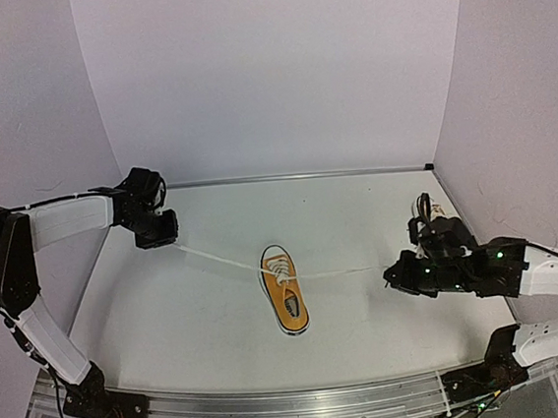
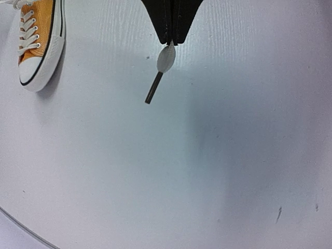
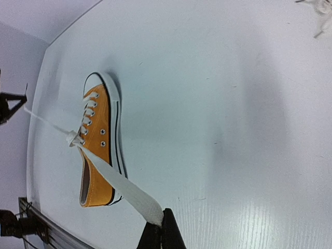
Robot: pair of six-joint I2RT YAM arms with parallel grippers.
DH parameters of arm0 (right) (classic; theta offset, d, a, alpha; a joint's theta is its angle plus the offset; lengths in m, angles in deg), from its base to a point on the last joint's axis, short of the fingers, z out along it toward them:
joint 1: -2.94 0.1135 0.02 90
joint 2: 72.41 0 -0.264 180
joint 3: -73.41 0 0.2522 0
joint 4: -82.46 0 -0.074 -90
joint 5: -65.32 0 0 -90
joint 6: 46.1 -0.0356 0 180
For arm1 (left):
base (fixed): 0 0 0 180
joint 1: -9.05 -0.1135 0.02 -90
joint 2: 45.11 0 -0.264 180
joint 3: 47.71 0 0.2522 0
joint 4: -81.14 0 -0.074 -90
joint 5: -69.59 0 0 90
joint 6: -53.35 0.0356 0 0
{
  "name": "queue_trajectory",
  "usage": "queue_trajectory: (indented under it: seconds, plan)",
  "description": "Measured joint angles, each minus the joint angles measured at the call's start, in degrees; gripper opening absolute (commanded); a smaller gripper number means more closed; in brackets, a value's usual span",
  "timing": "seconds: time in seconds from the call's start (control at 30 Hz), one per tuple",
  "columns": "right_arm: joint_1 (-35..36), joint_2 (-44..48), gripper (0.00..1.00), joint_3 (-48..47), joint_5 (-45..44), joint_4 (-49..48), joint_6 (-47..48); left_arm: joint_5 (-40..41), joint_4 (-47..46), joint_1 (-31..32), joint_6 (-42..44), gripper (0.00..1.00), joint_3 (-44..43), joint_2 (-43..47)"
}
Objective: Tie the shoes
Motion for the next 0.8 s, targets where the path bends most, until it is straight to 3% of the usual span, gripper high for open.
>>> queue_trajectory:
  seconds: [0.53,0.8]
  plan:
    - [-0.1,9.9,0.00,3.5,-11.9,16.4,-22.6,0.3,-0.7,-6.8,-6.2,0.00,8.0,-0.2]
    - [-0.1,18.7,0.00,3.4,-15.7,23.4,-27.2,-2.5,-3.6,-8.0,-6.7,0.00,8.1,-3.7]
